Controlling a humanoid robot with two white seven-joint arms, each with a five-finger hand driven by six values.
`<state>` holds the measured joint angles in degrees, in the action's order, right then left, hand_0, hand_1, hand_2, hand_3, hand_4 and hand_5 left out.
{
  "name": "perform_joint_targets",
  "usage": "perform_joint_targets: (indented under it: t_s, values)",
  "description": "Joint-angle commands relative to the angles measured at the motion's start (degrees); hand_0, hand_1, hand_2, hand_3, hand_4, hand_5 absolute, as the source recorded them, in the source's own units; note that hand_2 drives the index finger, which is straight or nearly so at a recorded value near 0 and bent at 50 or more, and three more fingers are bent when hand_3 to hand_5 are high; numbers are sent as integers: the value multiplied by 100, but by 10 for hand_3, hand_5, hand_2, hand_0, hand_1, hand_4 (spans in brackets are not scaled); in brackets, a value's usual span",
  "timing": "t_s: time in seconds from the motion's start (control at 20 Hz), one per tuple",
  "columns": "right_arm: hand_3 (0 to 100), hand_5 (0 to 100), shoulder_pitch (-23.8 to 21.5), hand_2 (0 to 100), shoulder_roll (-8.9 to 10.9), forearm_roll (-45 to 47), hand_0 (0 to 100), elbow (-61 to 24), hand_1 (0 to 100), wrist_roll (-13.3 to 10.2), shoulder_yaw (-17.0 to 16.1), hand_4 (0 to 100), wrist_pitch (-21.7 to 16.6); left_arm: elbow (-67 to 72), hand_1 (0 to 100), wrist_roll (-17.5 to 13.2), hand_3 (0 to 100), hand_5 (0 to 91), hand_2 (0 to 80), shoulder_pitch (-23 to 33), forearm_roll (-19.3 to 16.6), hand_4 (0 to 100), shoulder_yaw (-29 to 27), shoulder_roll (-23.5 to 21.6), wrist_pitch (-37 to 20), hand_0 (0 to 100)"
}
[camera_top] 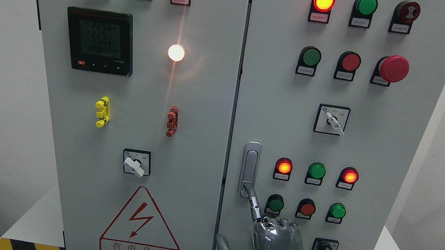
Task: Release door handle
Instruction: 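Move the right hand up beneath the silver door handle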
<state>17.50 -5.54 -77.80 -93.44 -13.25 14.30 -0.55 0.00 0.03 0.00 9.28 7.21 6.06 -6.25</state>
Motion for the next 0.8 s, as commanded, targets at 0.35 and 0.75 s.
perform_joint_targets:
  t_s: [0.35, 0.75]
  values:
    - [1000, 1000, -10, 40, 9, 1, 193, 80, 273, 51, 2, 1000, 38, 167, 556, -3, 0, 0, 0, -150, -5, 0, 0, 0, 1, 120]
    - [1000, 1000, -19, 43, 9, 1, 195, 89, 273, 68, 37, 1000, 38, 167, 556, -3, 0, 0, 0, -150, -5, 0, 0, 0, 1, 120]
